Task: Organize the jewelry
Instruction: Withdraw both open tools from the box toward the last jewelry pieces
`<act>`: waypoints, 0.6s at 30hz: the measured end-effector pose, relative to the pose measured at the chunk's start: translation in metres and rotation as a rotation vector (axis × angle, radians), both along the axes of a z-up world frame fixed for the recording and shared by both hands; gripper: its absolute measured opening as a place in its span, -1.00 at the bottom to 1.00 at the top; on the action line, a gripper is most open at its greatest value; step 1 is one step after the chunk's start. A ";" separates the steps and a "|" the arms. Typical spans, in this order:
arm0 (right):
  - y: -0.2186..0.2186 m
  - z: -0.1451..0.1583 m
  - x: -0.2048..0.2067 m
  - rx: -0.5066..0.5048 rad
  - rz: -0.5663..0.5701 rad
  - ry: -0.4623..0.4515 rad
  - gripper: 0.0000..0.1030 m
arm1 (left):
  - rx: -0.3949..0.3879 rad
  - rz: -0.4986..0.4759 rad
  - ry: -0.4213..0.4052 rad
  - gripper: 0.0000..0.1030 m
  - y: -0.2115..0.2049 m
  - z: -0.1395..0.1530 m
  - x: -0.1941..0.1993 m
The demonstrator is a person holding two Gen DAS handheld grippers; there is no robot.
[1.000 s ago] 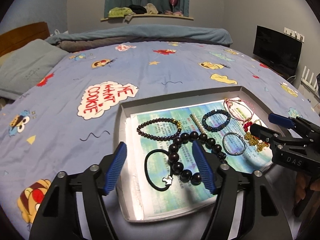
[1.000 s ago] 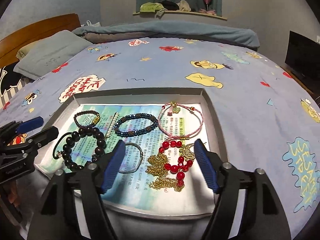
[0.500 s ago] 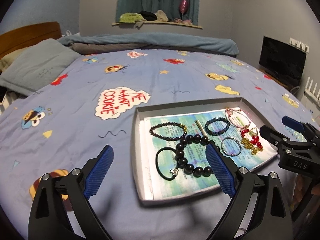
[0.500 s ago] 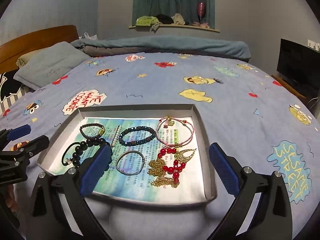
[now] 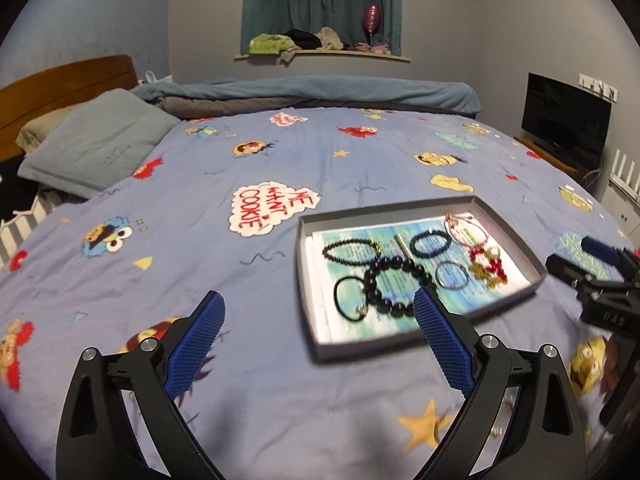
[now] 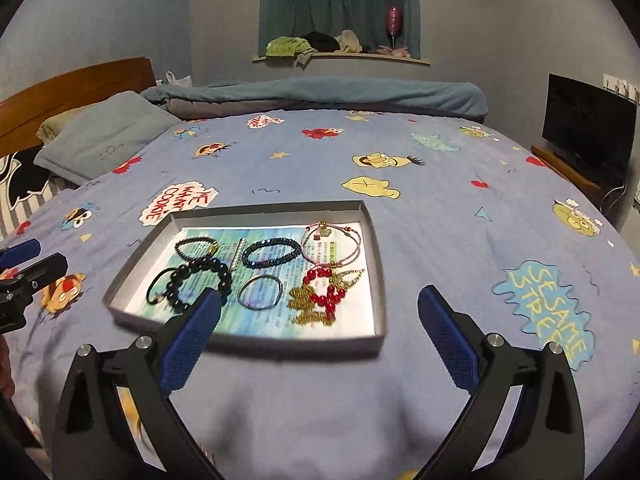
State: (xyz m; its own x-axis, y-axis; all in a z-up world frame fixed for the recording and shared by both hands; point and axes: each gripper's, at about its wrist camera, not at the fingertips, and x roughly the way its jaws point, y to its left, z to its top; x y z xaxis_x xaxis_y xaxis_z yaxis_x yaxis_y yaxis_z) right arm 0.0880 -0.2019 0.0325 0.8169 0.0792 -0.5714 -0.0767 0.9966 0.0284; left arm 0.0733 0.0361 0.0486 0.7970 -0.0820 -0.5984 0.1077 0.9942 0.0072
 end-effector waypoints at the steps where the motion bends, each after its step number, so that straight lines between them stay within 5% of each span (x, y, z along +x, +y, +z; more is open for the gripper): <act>1: -0.001 0.002 -0.006 -0.001 0.004 -0.003 0.89 | 0.006 -0.002 -0.003 0.84 0.000 0.000 -0.006; 8: -0.001 -0.004 -0.049 -0.007 0.050 -0.007 0.89 | -0.023 -0.020 0.002 0.85 0.003 -0.015 -0.045; 18: 0.023 -0.057 -0.092 0.004 0.169 0.014 0.89 | -0.083 -0.042 0.045 0.85 -0.001 -0.065 -0.070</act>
